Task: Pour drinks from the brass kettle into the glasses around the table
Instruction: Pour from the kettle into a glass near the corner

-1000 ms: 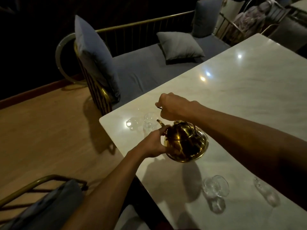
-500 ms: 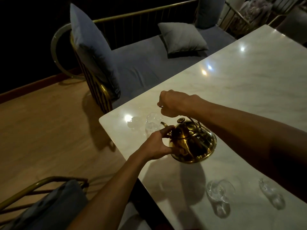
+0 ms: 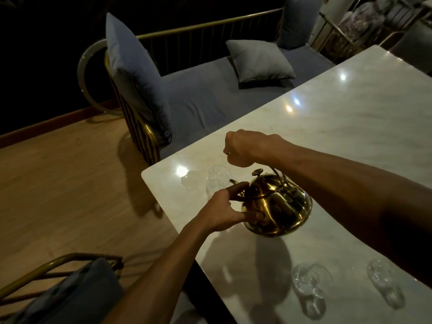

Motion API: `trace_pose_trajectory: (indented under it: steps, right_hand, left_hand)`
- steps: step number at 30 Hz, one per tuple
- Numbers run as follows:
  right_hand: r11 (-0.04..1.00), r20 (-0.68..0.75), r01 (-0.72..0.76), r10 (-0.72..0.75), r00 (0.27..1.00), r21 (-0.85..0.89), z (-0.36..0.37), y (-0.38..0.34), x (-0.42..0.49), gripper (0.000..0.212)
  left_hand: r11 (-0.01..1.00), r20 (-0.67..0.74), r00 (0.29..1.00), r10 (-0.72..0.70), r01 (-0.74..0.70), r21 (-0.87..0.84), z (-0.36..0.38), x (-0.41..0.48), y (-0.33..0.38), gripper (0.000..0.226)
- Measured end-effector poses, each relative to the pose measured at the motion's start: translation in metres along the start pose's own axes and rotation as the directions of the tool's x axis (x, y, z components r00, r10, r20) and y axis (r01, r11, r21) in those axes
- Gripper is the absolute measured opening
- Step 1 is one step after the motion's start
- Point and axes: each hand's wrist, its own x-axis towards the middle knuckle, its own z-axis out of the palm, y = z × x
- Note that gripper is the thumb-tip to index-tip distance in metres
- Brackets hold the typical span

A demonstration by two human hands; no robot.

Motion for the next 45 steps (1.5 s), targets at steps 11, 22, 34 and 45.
trace_pose_trajectory:
  steps: [11,22,34,45]
  right_hand:
    - [1.000,0.010,0.012,-0.012,1.000,-0.003,-0.002,0.000,-0.004,0.044]
    - [1.000,0.005,0.018,-0.018,1.000,-0.017,-0.011,0.000,-0.002,0.039]
    - [0.999,0.037,0.011,-0.009,0.999,-0.053,-0.018,-0.001,-0.002,0.041]
    - [0.998,0.048,0.007,-0.004,0.999,-0.070,-0.029,-0.006,-0.007,0.041]
  left_hand:
    - [0.999,-0.003,1.000,-0.025,0.025,0.029,-0.002,-0.005,0.002,0.094]
    - [0.996,-0.020,1.000,-0.013,0.015,0.091,-0.001,-0.008,0.011,0.092]
    - [0.997,-0.034,0.999,-0.012,0.015,0.080,-0.001,-0.007,0.020,0.089]
    - [0.999,-0.068,0.997,-0.021,0.024,0.044,0.002,-0.008,0.025,0.091]
